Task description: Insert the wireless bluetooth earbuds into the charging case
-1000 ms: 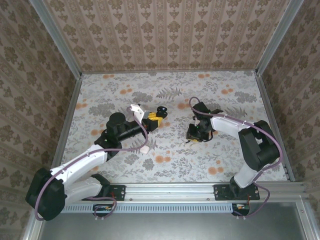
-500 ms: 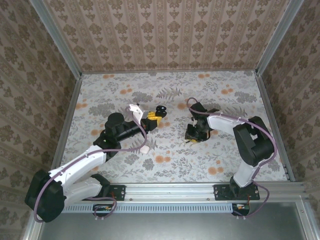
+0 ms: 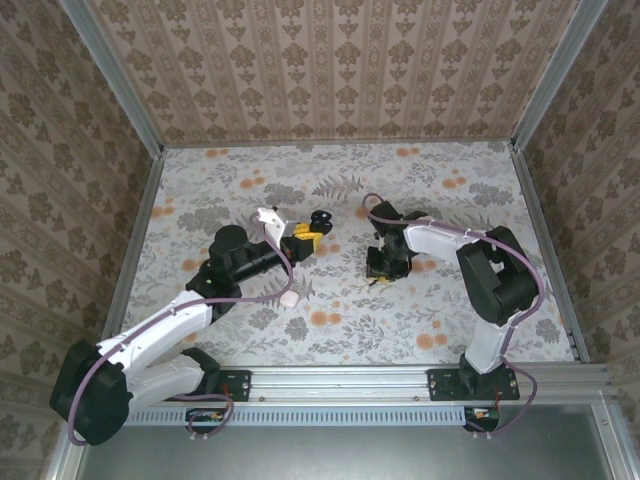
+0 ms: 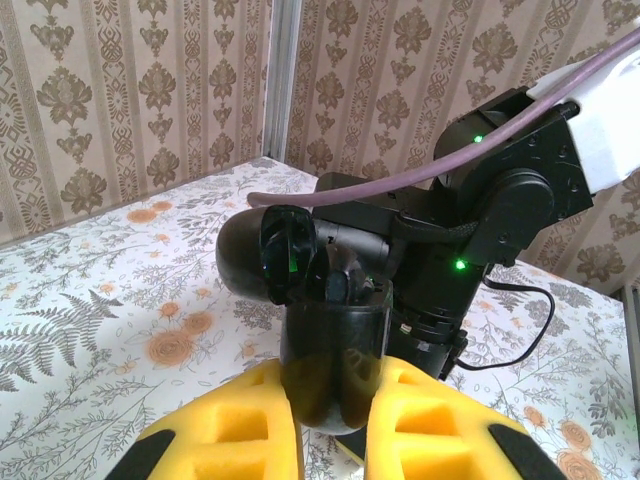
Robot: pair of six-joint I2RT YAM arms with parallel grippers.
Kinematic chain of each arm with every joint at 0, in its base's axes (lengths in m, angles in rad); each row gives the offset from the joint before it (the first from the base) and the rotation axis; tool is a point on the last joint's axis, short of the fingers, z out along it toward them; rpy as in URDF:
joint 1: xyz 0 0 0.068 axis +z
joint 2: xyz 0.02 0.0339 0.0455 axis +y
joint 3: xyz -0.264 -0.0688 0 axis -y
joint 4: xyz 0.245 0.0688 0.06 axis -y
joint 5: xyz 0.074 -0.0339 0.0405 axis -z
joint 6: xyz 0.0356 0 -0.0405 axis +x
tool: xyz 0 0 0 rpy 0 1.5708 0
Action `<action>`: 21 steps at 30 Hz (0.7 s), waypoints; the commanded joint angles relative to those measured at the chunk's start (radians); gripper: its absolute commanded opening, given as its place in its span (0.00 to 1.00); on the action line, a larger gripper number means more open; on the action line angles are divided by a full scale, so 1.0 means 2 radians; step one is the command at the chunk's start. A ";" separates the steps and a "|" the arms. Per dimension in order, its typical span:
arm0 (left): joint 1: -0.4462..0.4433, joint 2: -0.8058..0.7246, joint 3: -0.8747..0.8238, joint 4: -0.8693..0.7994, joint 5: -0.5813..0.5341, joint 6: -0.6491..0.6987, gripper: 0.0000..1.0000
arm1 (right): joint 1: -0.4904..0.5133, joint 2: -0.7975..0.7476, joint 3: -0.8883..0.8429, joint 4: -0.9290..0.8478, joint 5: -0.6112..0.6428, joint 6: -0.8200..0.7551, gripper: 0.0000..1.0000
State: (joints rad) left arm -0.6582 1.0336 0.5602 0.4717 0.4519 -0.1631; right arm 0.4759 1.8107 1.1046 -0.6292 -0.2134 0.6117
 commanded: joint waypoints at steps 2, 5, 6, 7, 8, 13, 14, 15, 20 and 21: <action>0.003 -0.011 -0.004 0.001 0.006 0.010 0.00 | 0.011 0.015 0.027 -0.025 0.022 -0.022 0.19; 0.004 -0.011 -0.005 0.001 0.006 0.009 0.00 | 0.015 0.010 0.033 -0.031 0.027 -0.028 0.17; 0.004 -0.011 -0.005 0.001 0.006 0.009 0.00 | 0.016 0.008 0.033 -0.031 0.028 -0.030 0.16; 0.004 -0.011 -0.006 0.002 0.006 0.009 0.00 | 0.017 0.003 0.032 -0.032 0.031 -0.030 0.15; 0.004 -0.011 -0.006 0.002 0.006 0.009 0.00 | 0.017 -0.002 0.031 -0.032 0.035 -0.033 0.14; 0.003 -0.010 -0.006 0.003 0.006 0.009 0.00 | 0.020 -0.034 0.030 -0.039 0.052 -0.041 0.13; 0.004 -0.008 -0.006 0.003 0.006 0.008 0.00 | 0.020 -0.041 0.030 -0.040 0.056 -0.042 0.14; 0.004 -0.008 -0.005 0.004 0.006 0.008 0.00 | 0.021 -0.047 0.030 -0.042 0.059 -0.044 0.13; 0.004 -0.002 -0.003 0.009 0.008 0.006 0.00 | 0.024 -0.079 0.036 -0.058 0.078 -0.052 0.13; 0.003 -0.001 -0.003 0.010 0.008 0.005 0.00 | 0.025 -0.087 0.039 -0.060 0.081 -0.053 0.13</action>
State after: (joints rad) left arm -0.6582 1.0321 0.5564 0.4629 0.4519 -0.1631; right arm 0.5163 1.6848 1.1534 -0.6956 -0.1013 0.5274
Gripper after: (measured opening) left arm 0.148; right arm 0.136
